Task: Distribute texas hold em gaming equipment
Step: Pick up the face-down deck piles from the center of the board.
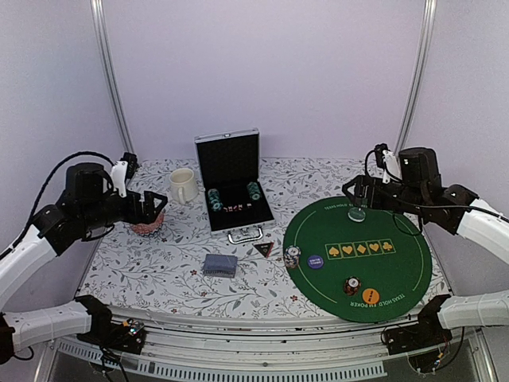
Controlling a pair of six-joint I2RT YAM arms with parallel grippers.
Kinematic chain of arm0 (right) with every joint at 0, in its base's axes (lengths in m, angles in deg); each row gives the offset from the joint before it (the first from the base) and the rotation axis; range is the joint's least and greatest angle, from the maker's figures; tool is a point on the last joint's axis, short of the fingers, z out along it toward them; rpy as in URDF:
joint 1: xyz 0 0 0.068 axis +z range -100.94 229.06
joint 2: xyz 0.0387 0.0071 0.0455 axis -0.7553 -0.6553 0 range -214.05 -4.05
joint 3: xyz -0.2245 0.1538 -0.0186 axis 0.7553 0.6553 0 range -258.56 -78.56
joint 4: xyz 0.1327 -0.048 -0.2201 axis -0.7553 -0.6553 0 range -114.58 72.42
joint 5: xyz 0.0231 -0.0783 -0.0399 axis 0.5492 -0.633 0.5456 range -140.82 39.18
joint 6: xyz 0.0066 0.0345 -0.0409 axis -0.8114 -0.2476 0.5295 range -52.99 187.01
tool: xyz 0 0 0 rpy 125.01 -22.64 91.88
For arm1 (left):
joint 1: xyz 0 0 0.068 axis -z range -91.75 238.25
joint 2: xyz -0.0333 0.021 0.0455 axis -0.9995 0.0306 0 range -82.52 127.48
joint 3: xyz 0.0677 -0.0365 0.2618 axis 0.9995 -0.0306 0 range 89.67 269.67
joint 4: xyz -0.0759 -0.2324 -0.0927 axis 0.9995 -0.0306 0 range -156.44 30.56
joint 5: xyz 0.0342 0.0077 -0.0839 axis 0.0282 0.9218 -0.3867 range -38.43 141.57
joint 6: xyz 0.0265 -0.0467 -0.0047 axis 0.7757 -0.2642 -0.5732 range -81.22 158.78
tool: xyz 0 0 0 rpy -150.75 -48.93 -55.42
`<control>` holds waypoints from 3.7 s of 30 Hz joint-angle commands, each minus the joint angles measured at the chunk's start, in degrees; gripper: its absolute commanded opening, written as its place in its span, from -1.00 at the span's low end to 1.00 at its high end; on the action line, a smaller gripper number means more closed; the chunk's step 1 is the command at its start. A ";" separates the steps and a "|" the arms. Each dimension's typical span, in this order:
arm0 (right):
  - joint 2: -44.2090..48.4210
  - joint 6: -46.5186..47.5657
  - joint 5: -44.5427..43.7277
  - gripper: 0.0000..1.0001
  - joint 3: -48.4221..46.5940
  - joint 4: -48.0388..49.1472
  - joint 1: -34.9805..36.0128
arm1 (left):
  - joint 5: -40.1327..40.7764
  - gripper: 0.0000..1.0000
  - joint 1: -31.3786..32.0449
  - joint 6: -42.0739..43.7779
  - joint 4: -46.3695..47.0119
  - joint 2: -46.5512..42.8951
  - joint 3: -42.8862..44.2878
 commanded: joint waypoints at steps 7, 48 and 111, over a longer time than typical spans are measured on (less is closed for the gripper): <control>-5.85 2.91 6.03 0.98 -3.84 -0.06 -2.76 | -26.58 0.96 -3.47 6.21 1.33 17.69 4.72; -24.06 14.21 14.46 0.98 -16.78 -1.33 -3.25 | -29.97 0.96 10.96 58.27 0.54 39.25 5.25; -27.13 14.86 18.77 0.98 -16.79 -3.95 -3.25 | -18.21 0.77 14.25 61.74 3.69 58.44 10.10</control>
